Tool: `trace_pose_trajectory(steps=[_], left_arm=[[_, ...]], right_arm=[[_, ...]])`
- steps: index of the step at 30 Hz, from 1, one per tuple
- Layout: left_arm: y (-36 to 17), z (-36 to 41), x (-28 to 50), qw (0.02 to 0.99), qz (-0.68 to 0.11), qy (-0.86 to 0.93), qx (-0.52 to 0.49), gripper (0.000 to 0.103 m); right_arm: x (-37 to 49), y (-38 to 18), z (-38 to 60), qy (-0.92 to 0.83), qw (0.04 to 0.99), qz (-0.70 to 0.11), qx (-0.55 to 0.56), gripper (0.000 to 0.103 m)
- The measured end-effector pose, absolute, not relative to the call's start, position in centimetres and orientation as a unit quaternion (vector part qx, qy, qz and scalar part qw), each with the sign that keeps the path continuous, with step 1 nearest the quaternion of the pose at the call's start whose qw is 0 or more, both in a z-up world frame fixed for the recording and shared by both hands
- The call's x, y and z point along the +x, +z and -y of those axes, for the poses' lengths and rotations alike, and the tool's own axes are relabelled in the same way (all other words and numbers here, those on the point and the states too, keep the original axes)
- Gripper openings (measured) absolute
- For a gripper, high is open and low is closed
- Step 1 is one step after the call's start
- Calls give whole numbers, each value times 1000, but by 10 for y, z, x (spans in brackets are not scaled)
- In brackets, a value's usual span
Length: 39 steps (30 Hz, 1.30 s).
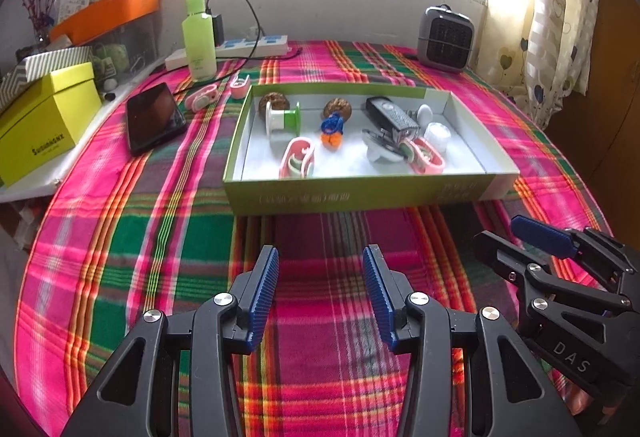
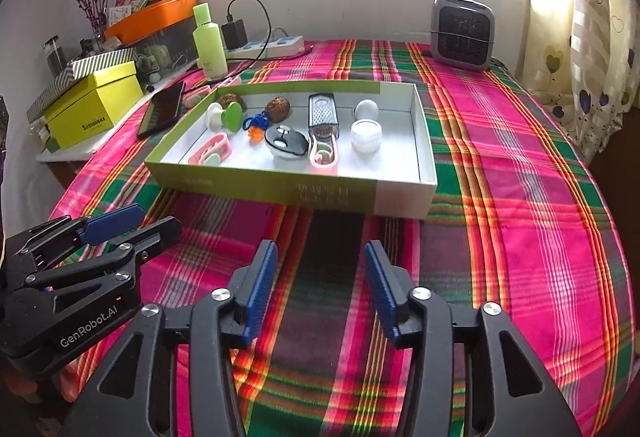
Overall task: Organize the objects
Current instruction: 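Withdraw both open tools from the box back over the table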
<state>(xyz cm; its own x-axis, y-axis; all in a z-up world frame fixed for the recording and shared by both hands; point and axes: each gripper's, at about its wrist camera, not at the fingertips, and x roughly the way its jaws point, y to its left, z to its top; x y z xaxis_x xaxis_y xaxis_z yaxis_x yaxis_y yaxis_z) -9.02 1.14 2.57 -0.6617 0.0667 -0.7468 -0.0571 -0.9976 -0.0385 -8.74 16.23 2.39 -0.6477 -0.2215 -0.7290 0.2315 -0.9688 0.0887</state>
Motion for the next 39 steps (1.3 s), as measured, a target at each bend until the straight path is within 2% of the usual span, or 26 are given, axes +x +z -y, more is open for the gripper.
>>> trace_pose_trajectory(steps=[11,16,39], left_arm=[[8,-15,-76,24,2,905,-426,43],[7,-18,-72,23,-4,906,-422,46],[5,-22,-70,14,-8,907,-421,50]], right_arm=[[-75,9,-167,-900,103,-16,423,48],[-67,6,-166,-900,82,-34,427,49],[-62,4,-167,-902,81,-36,422,51]])
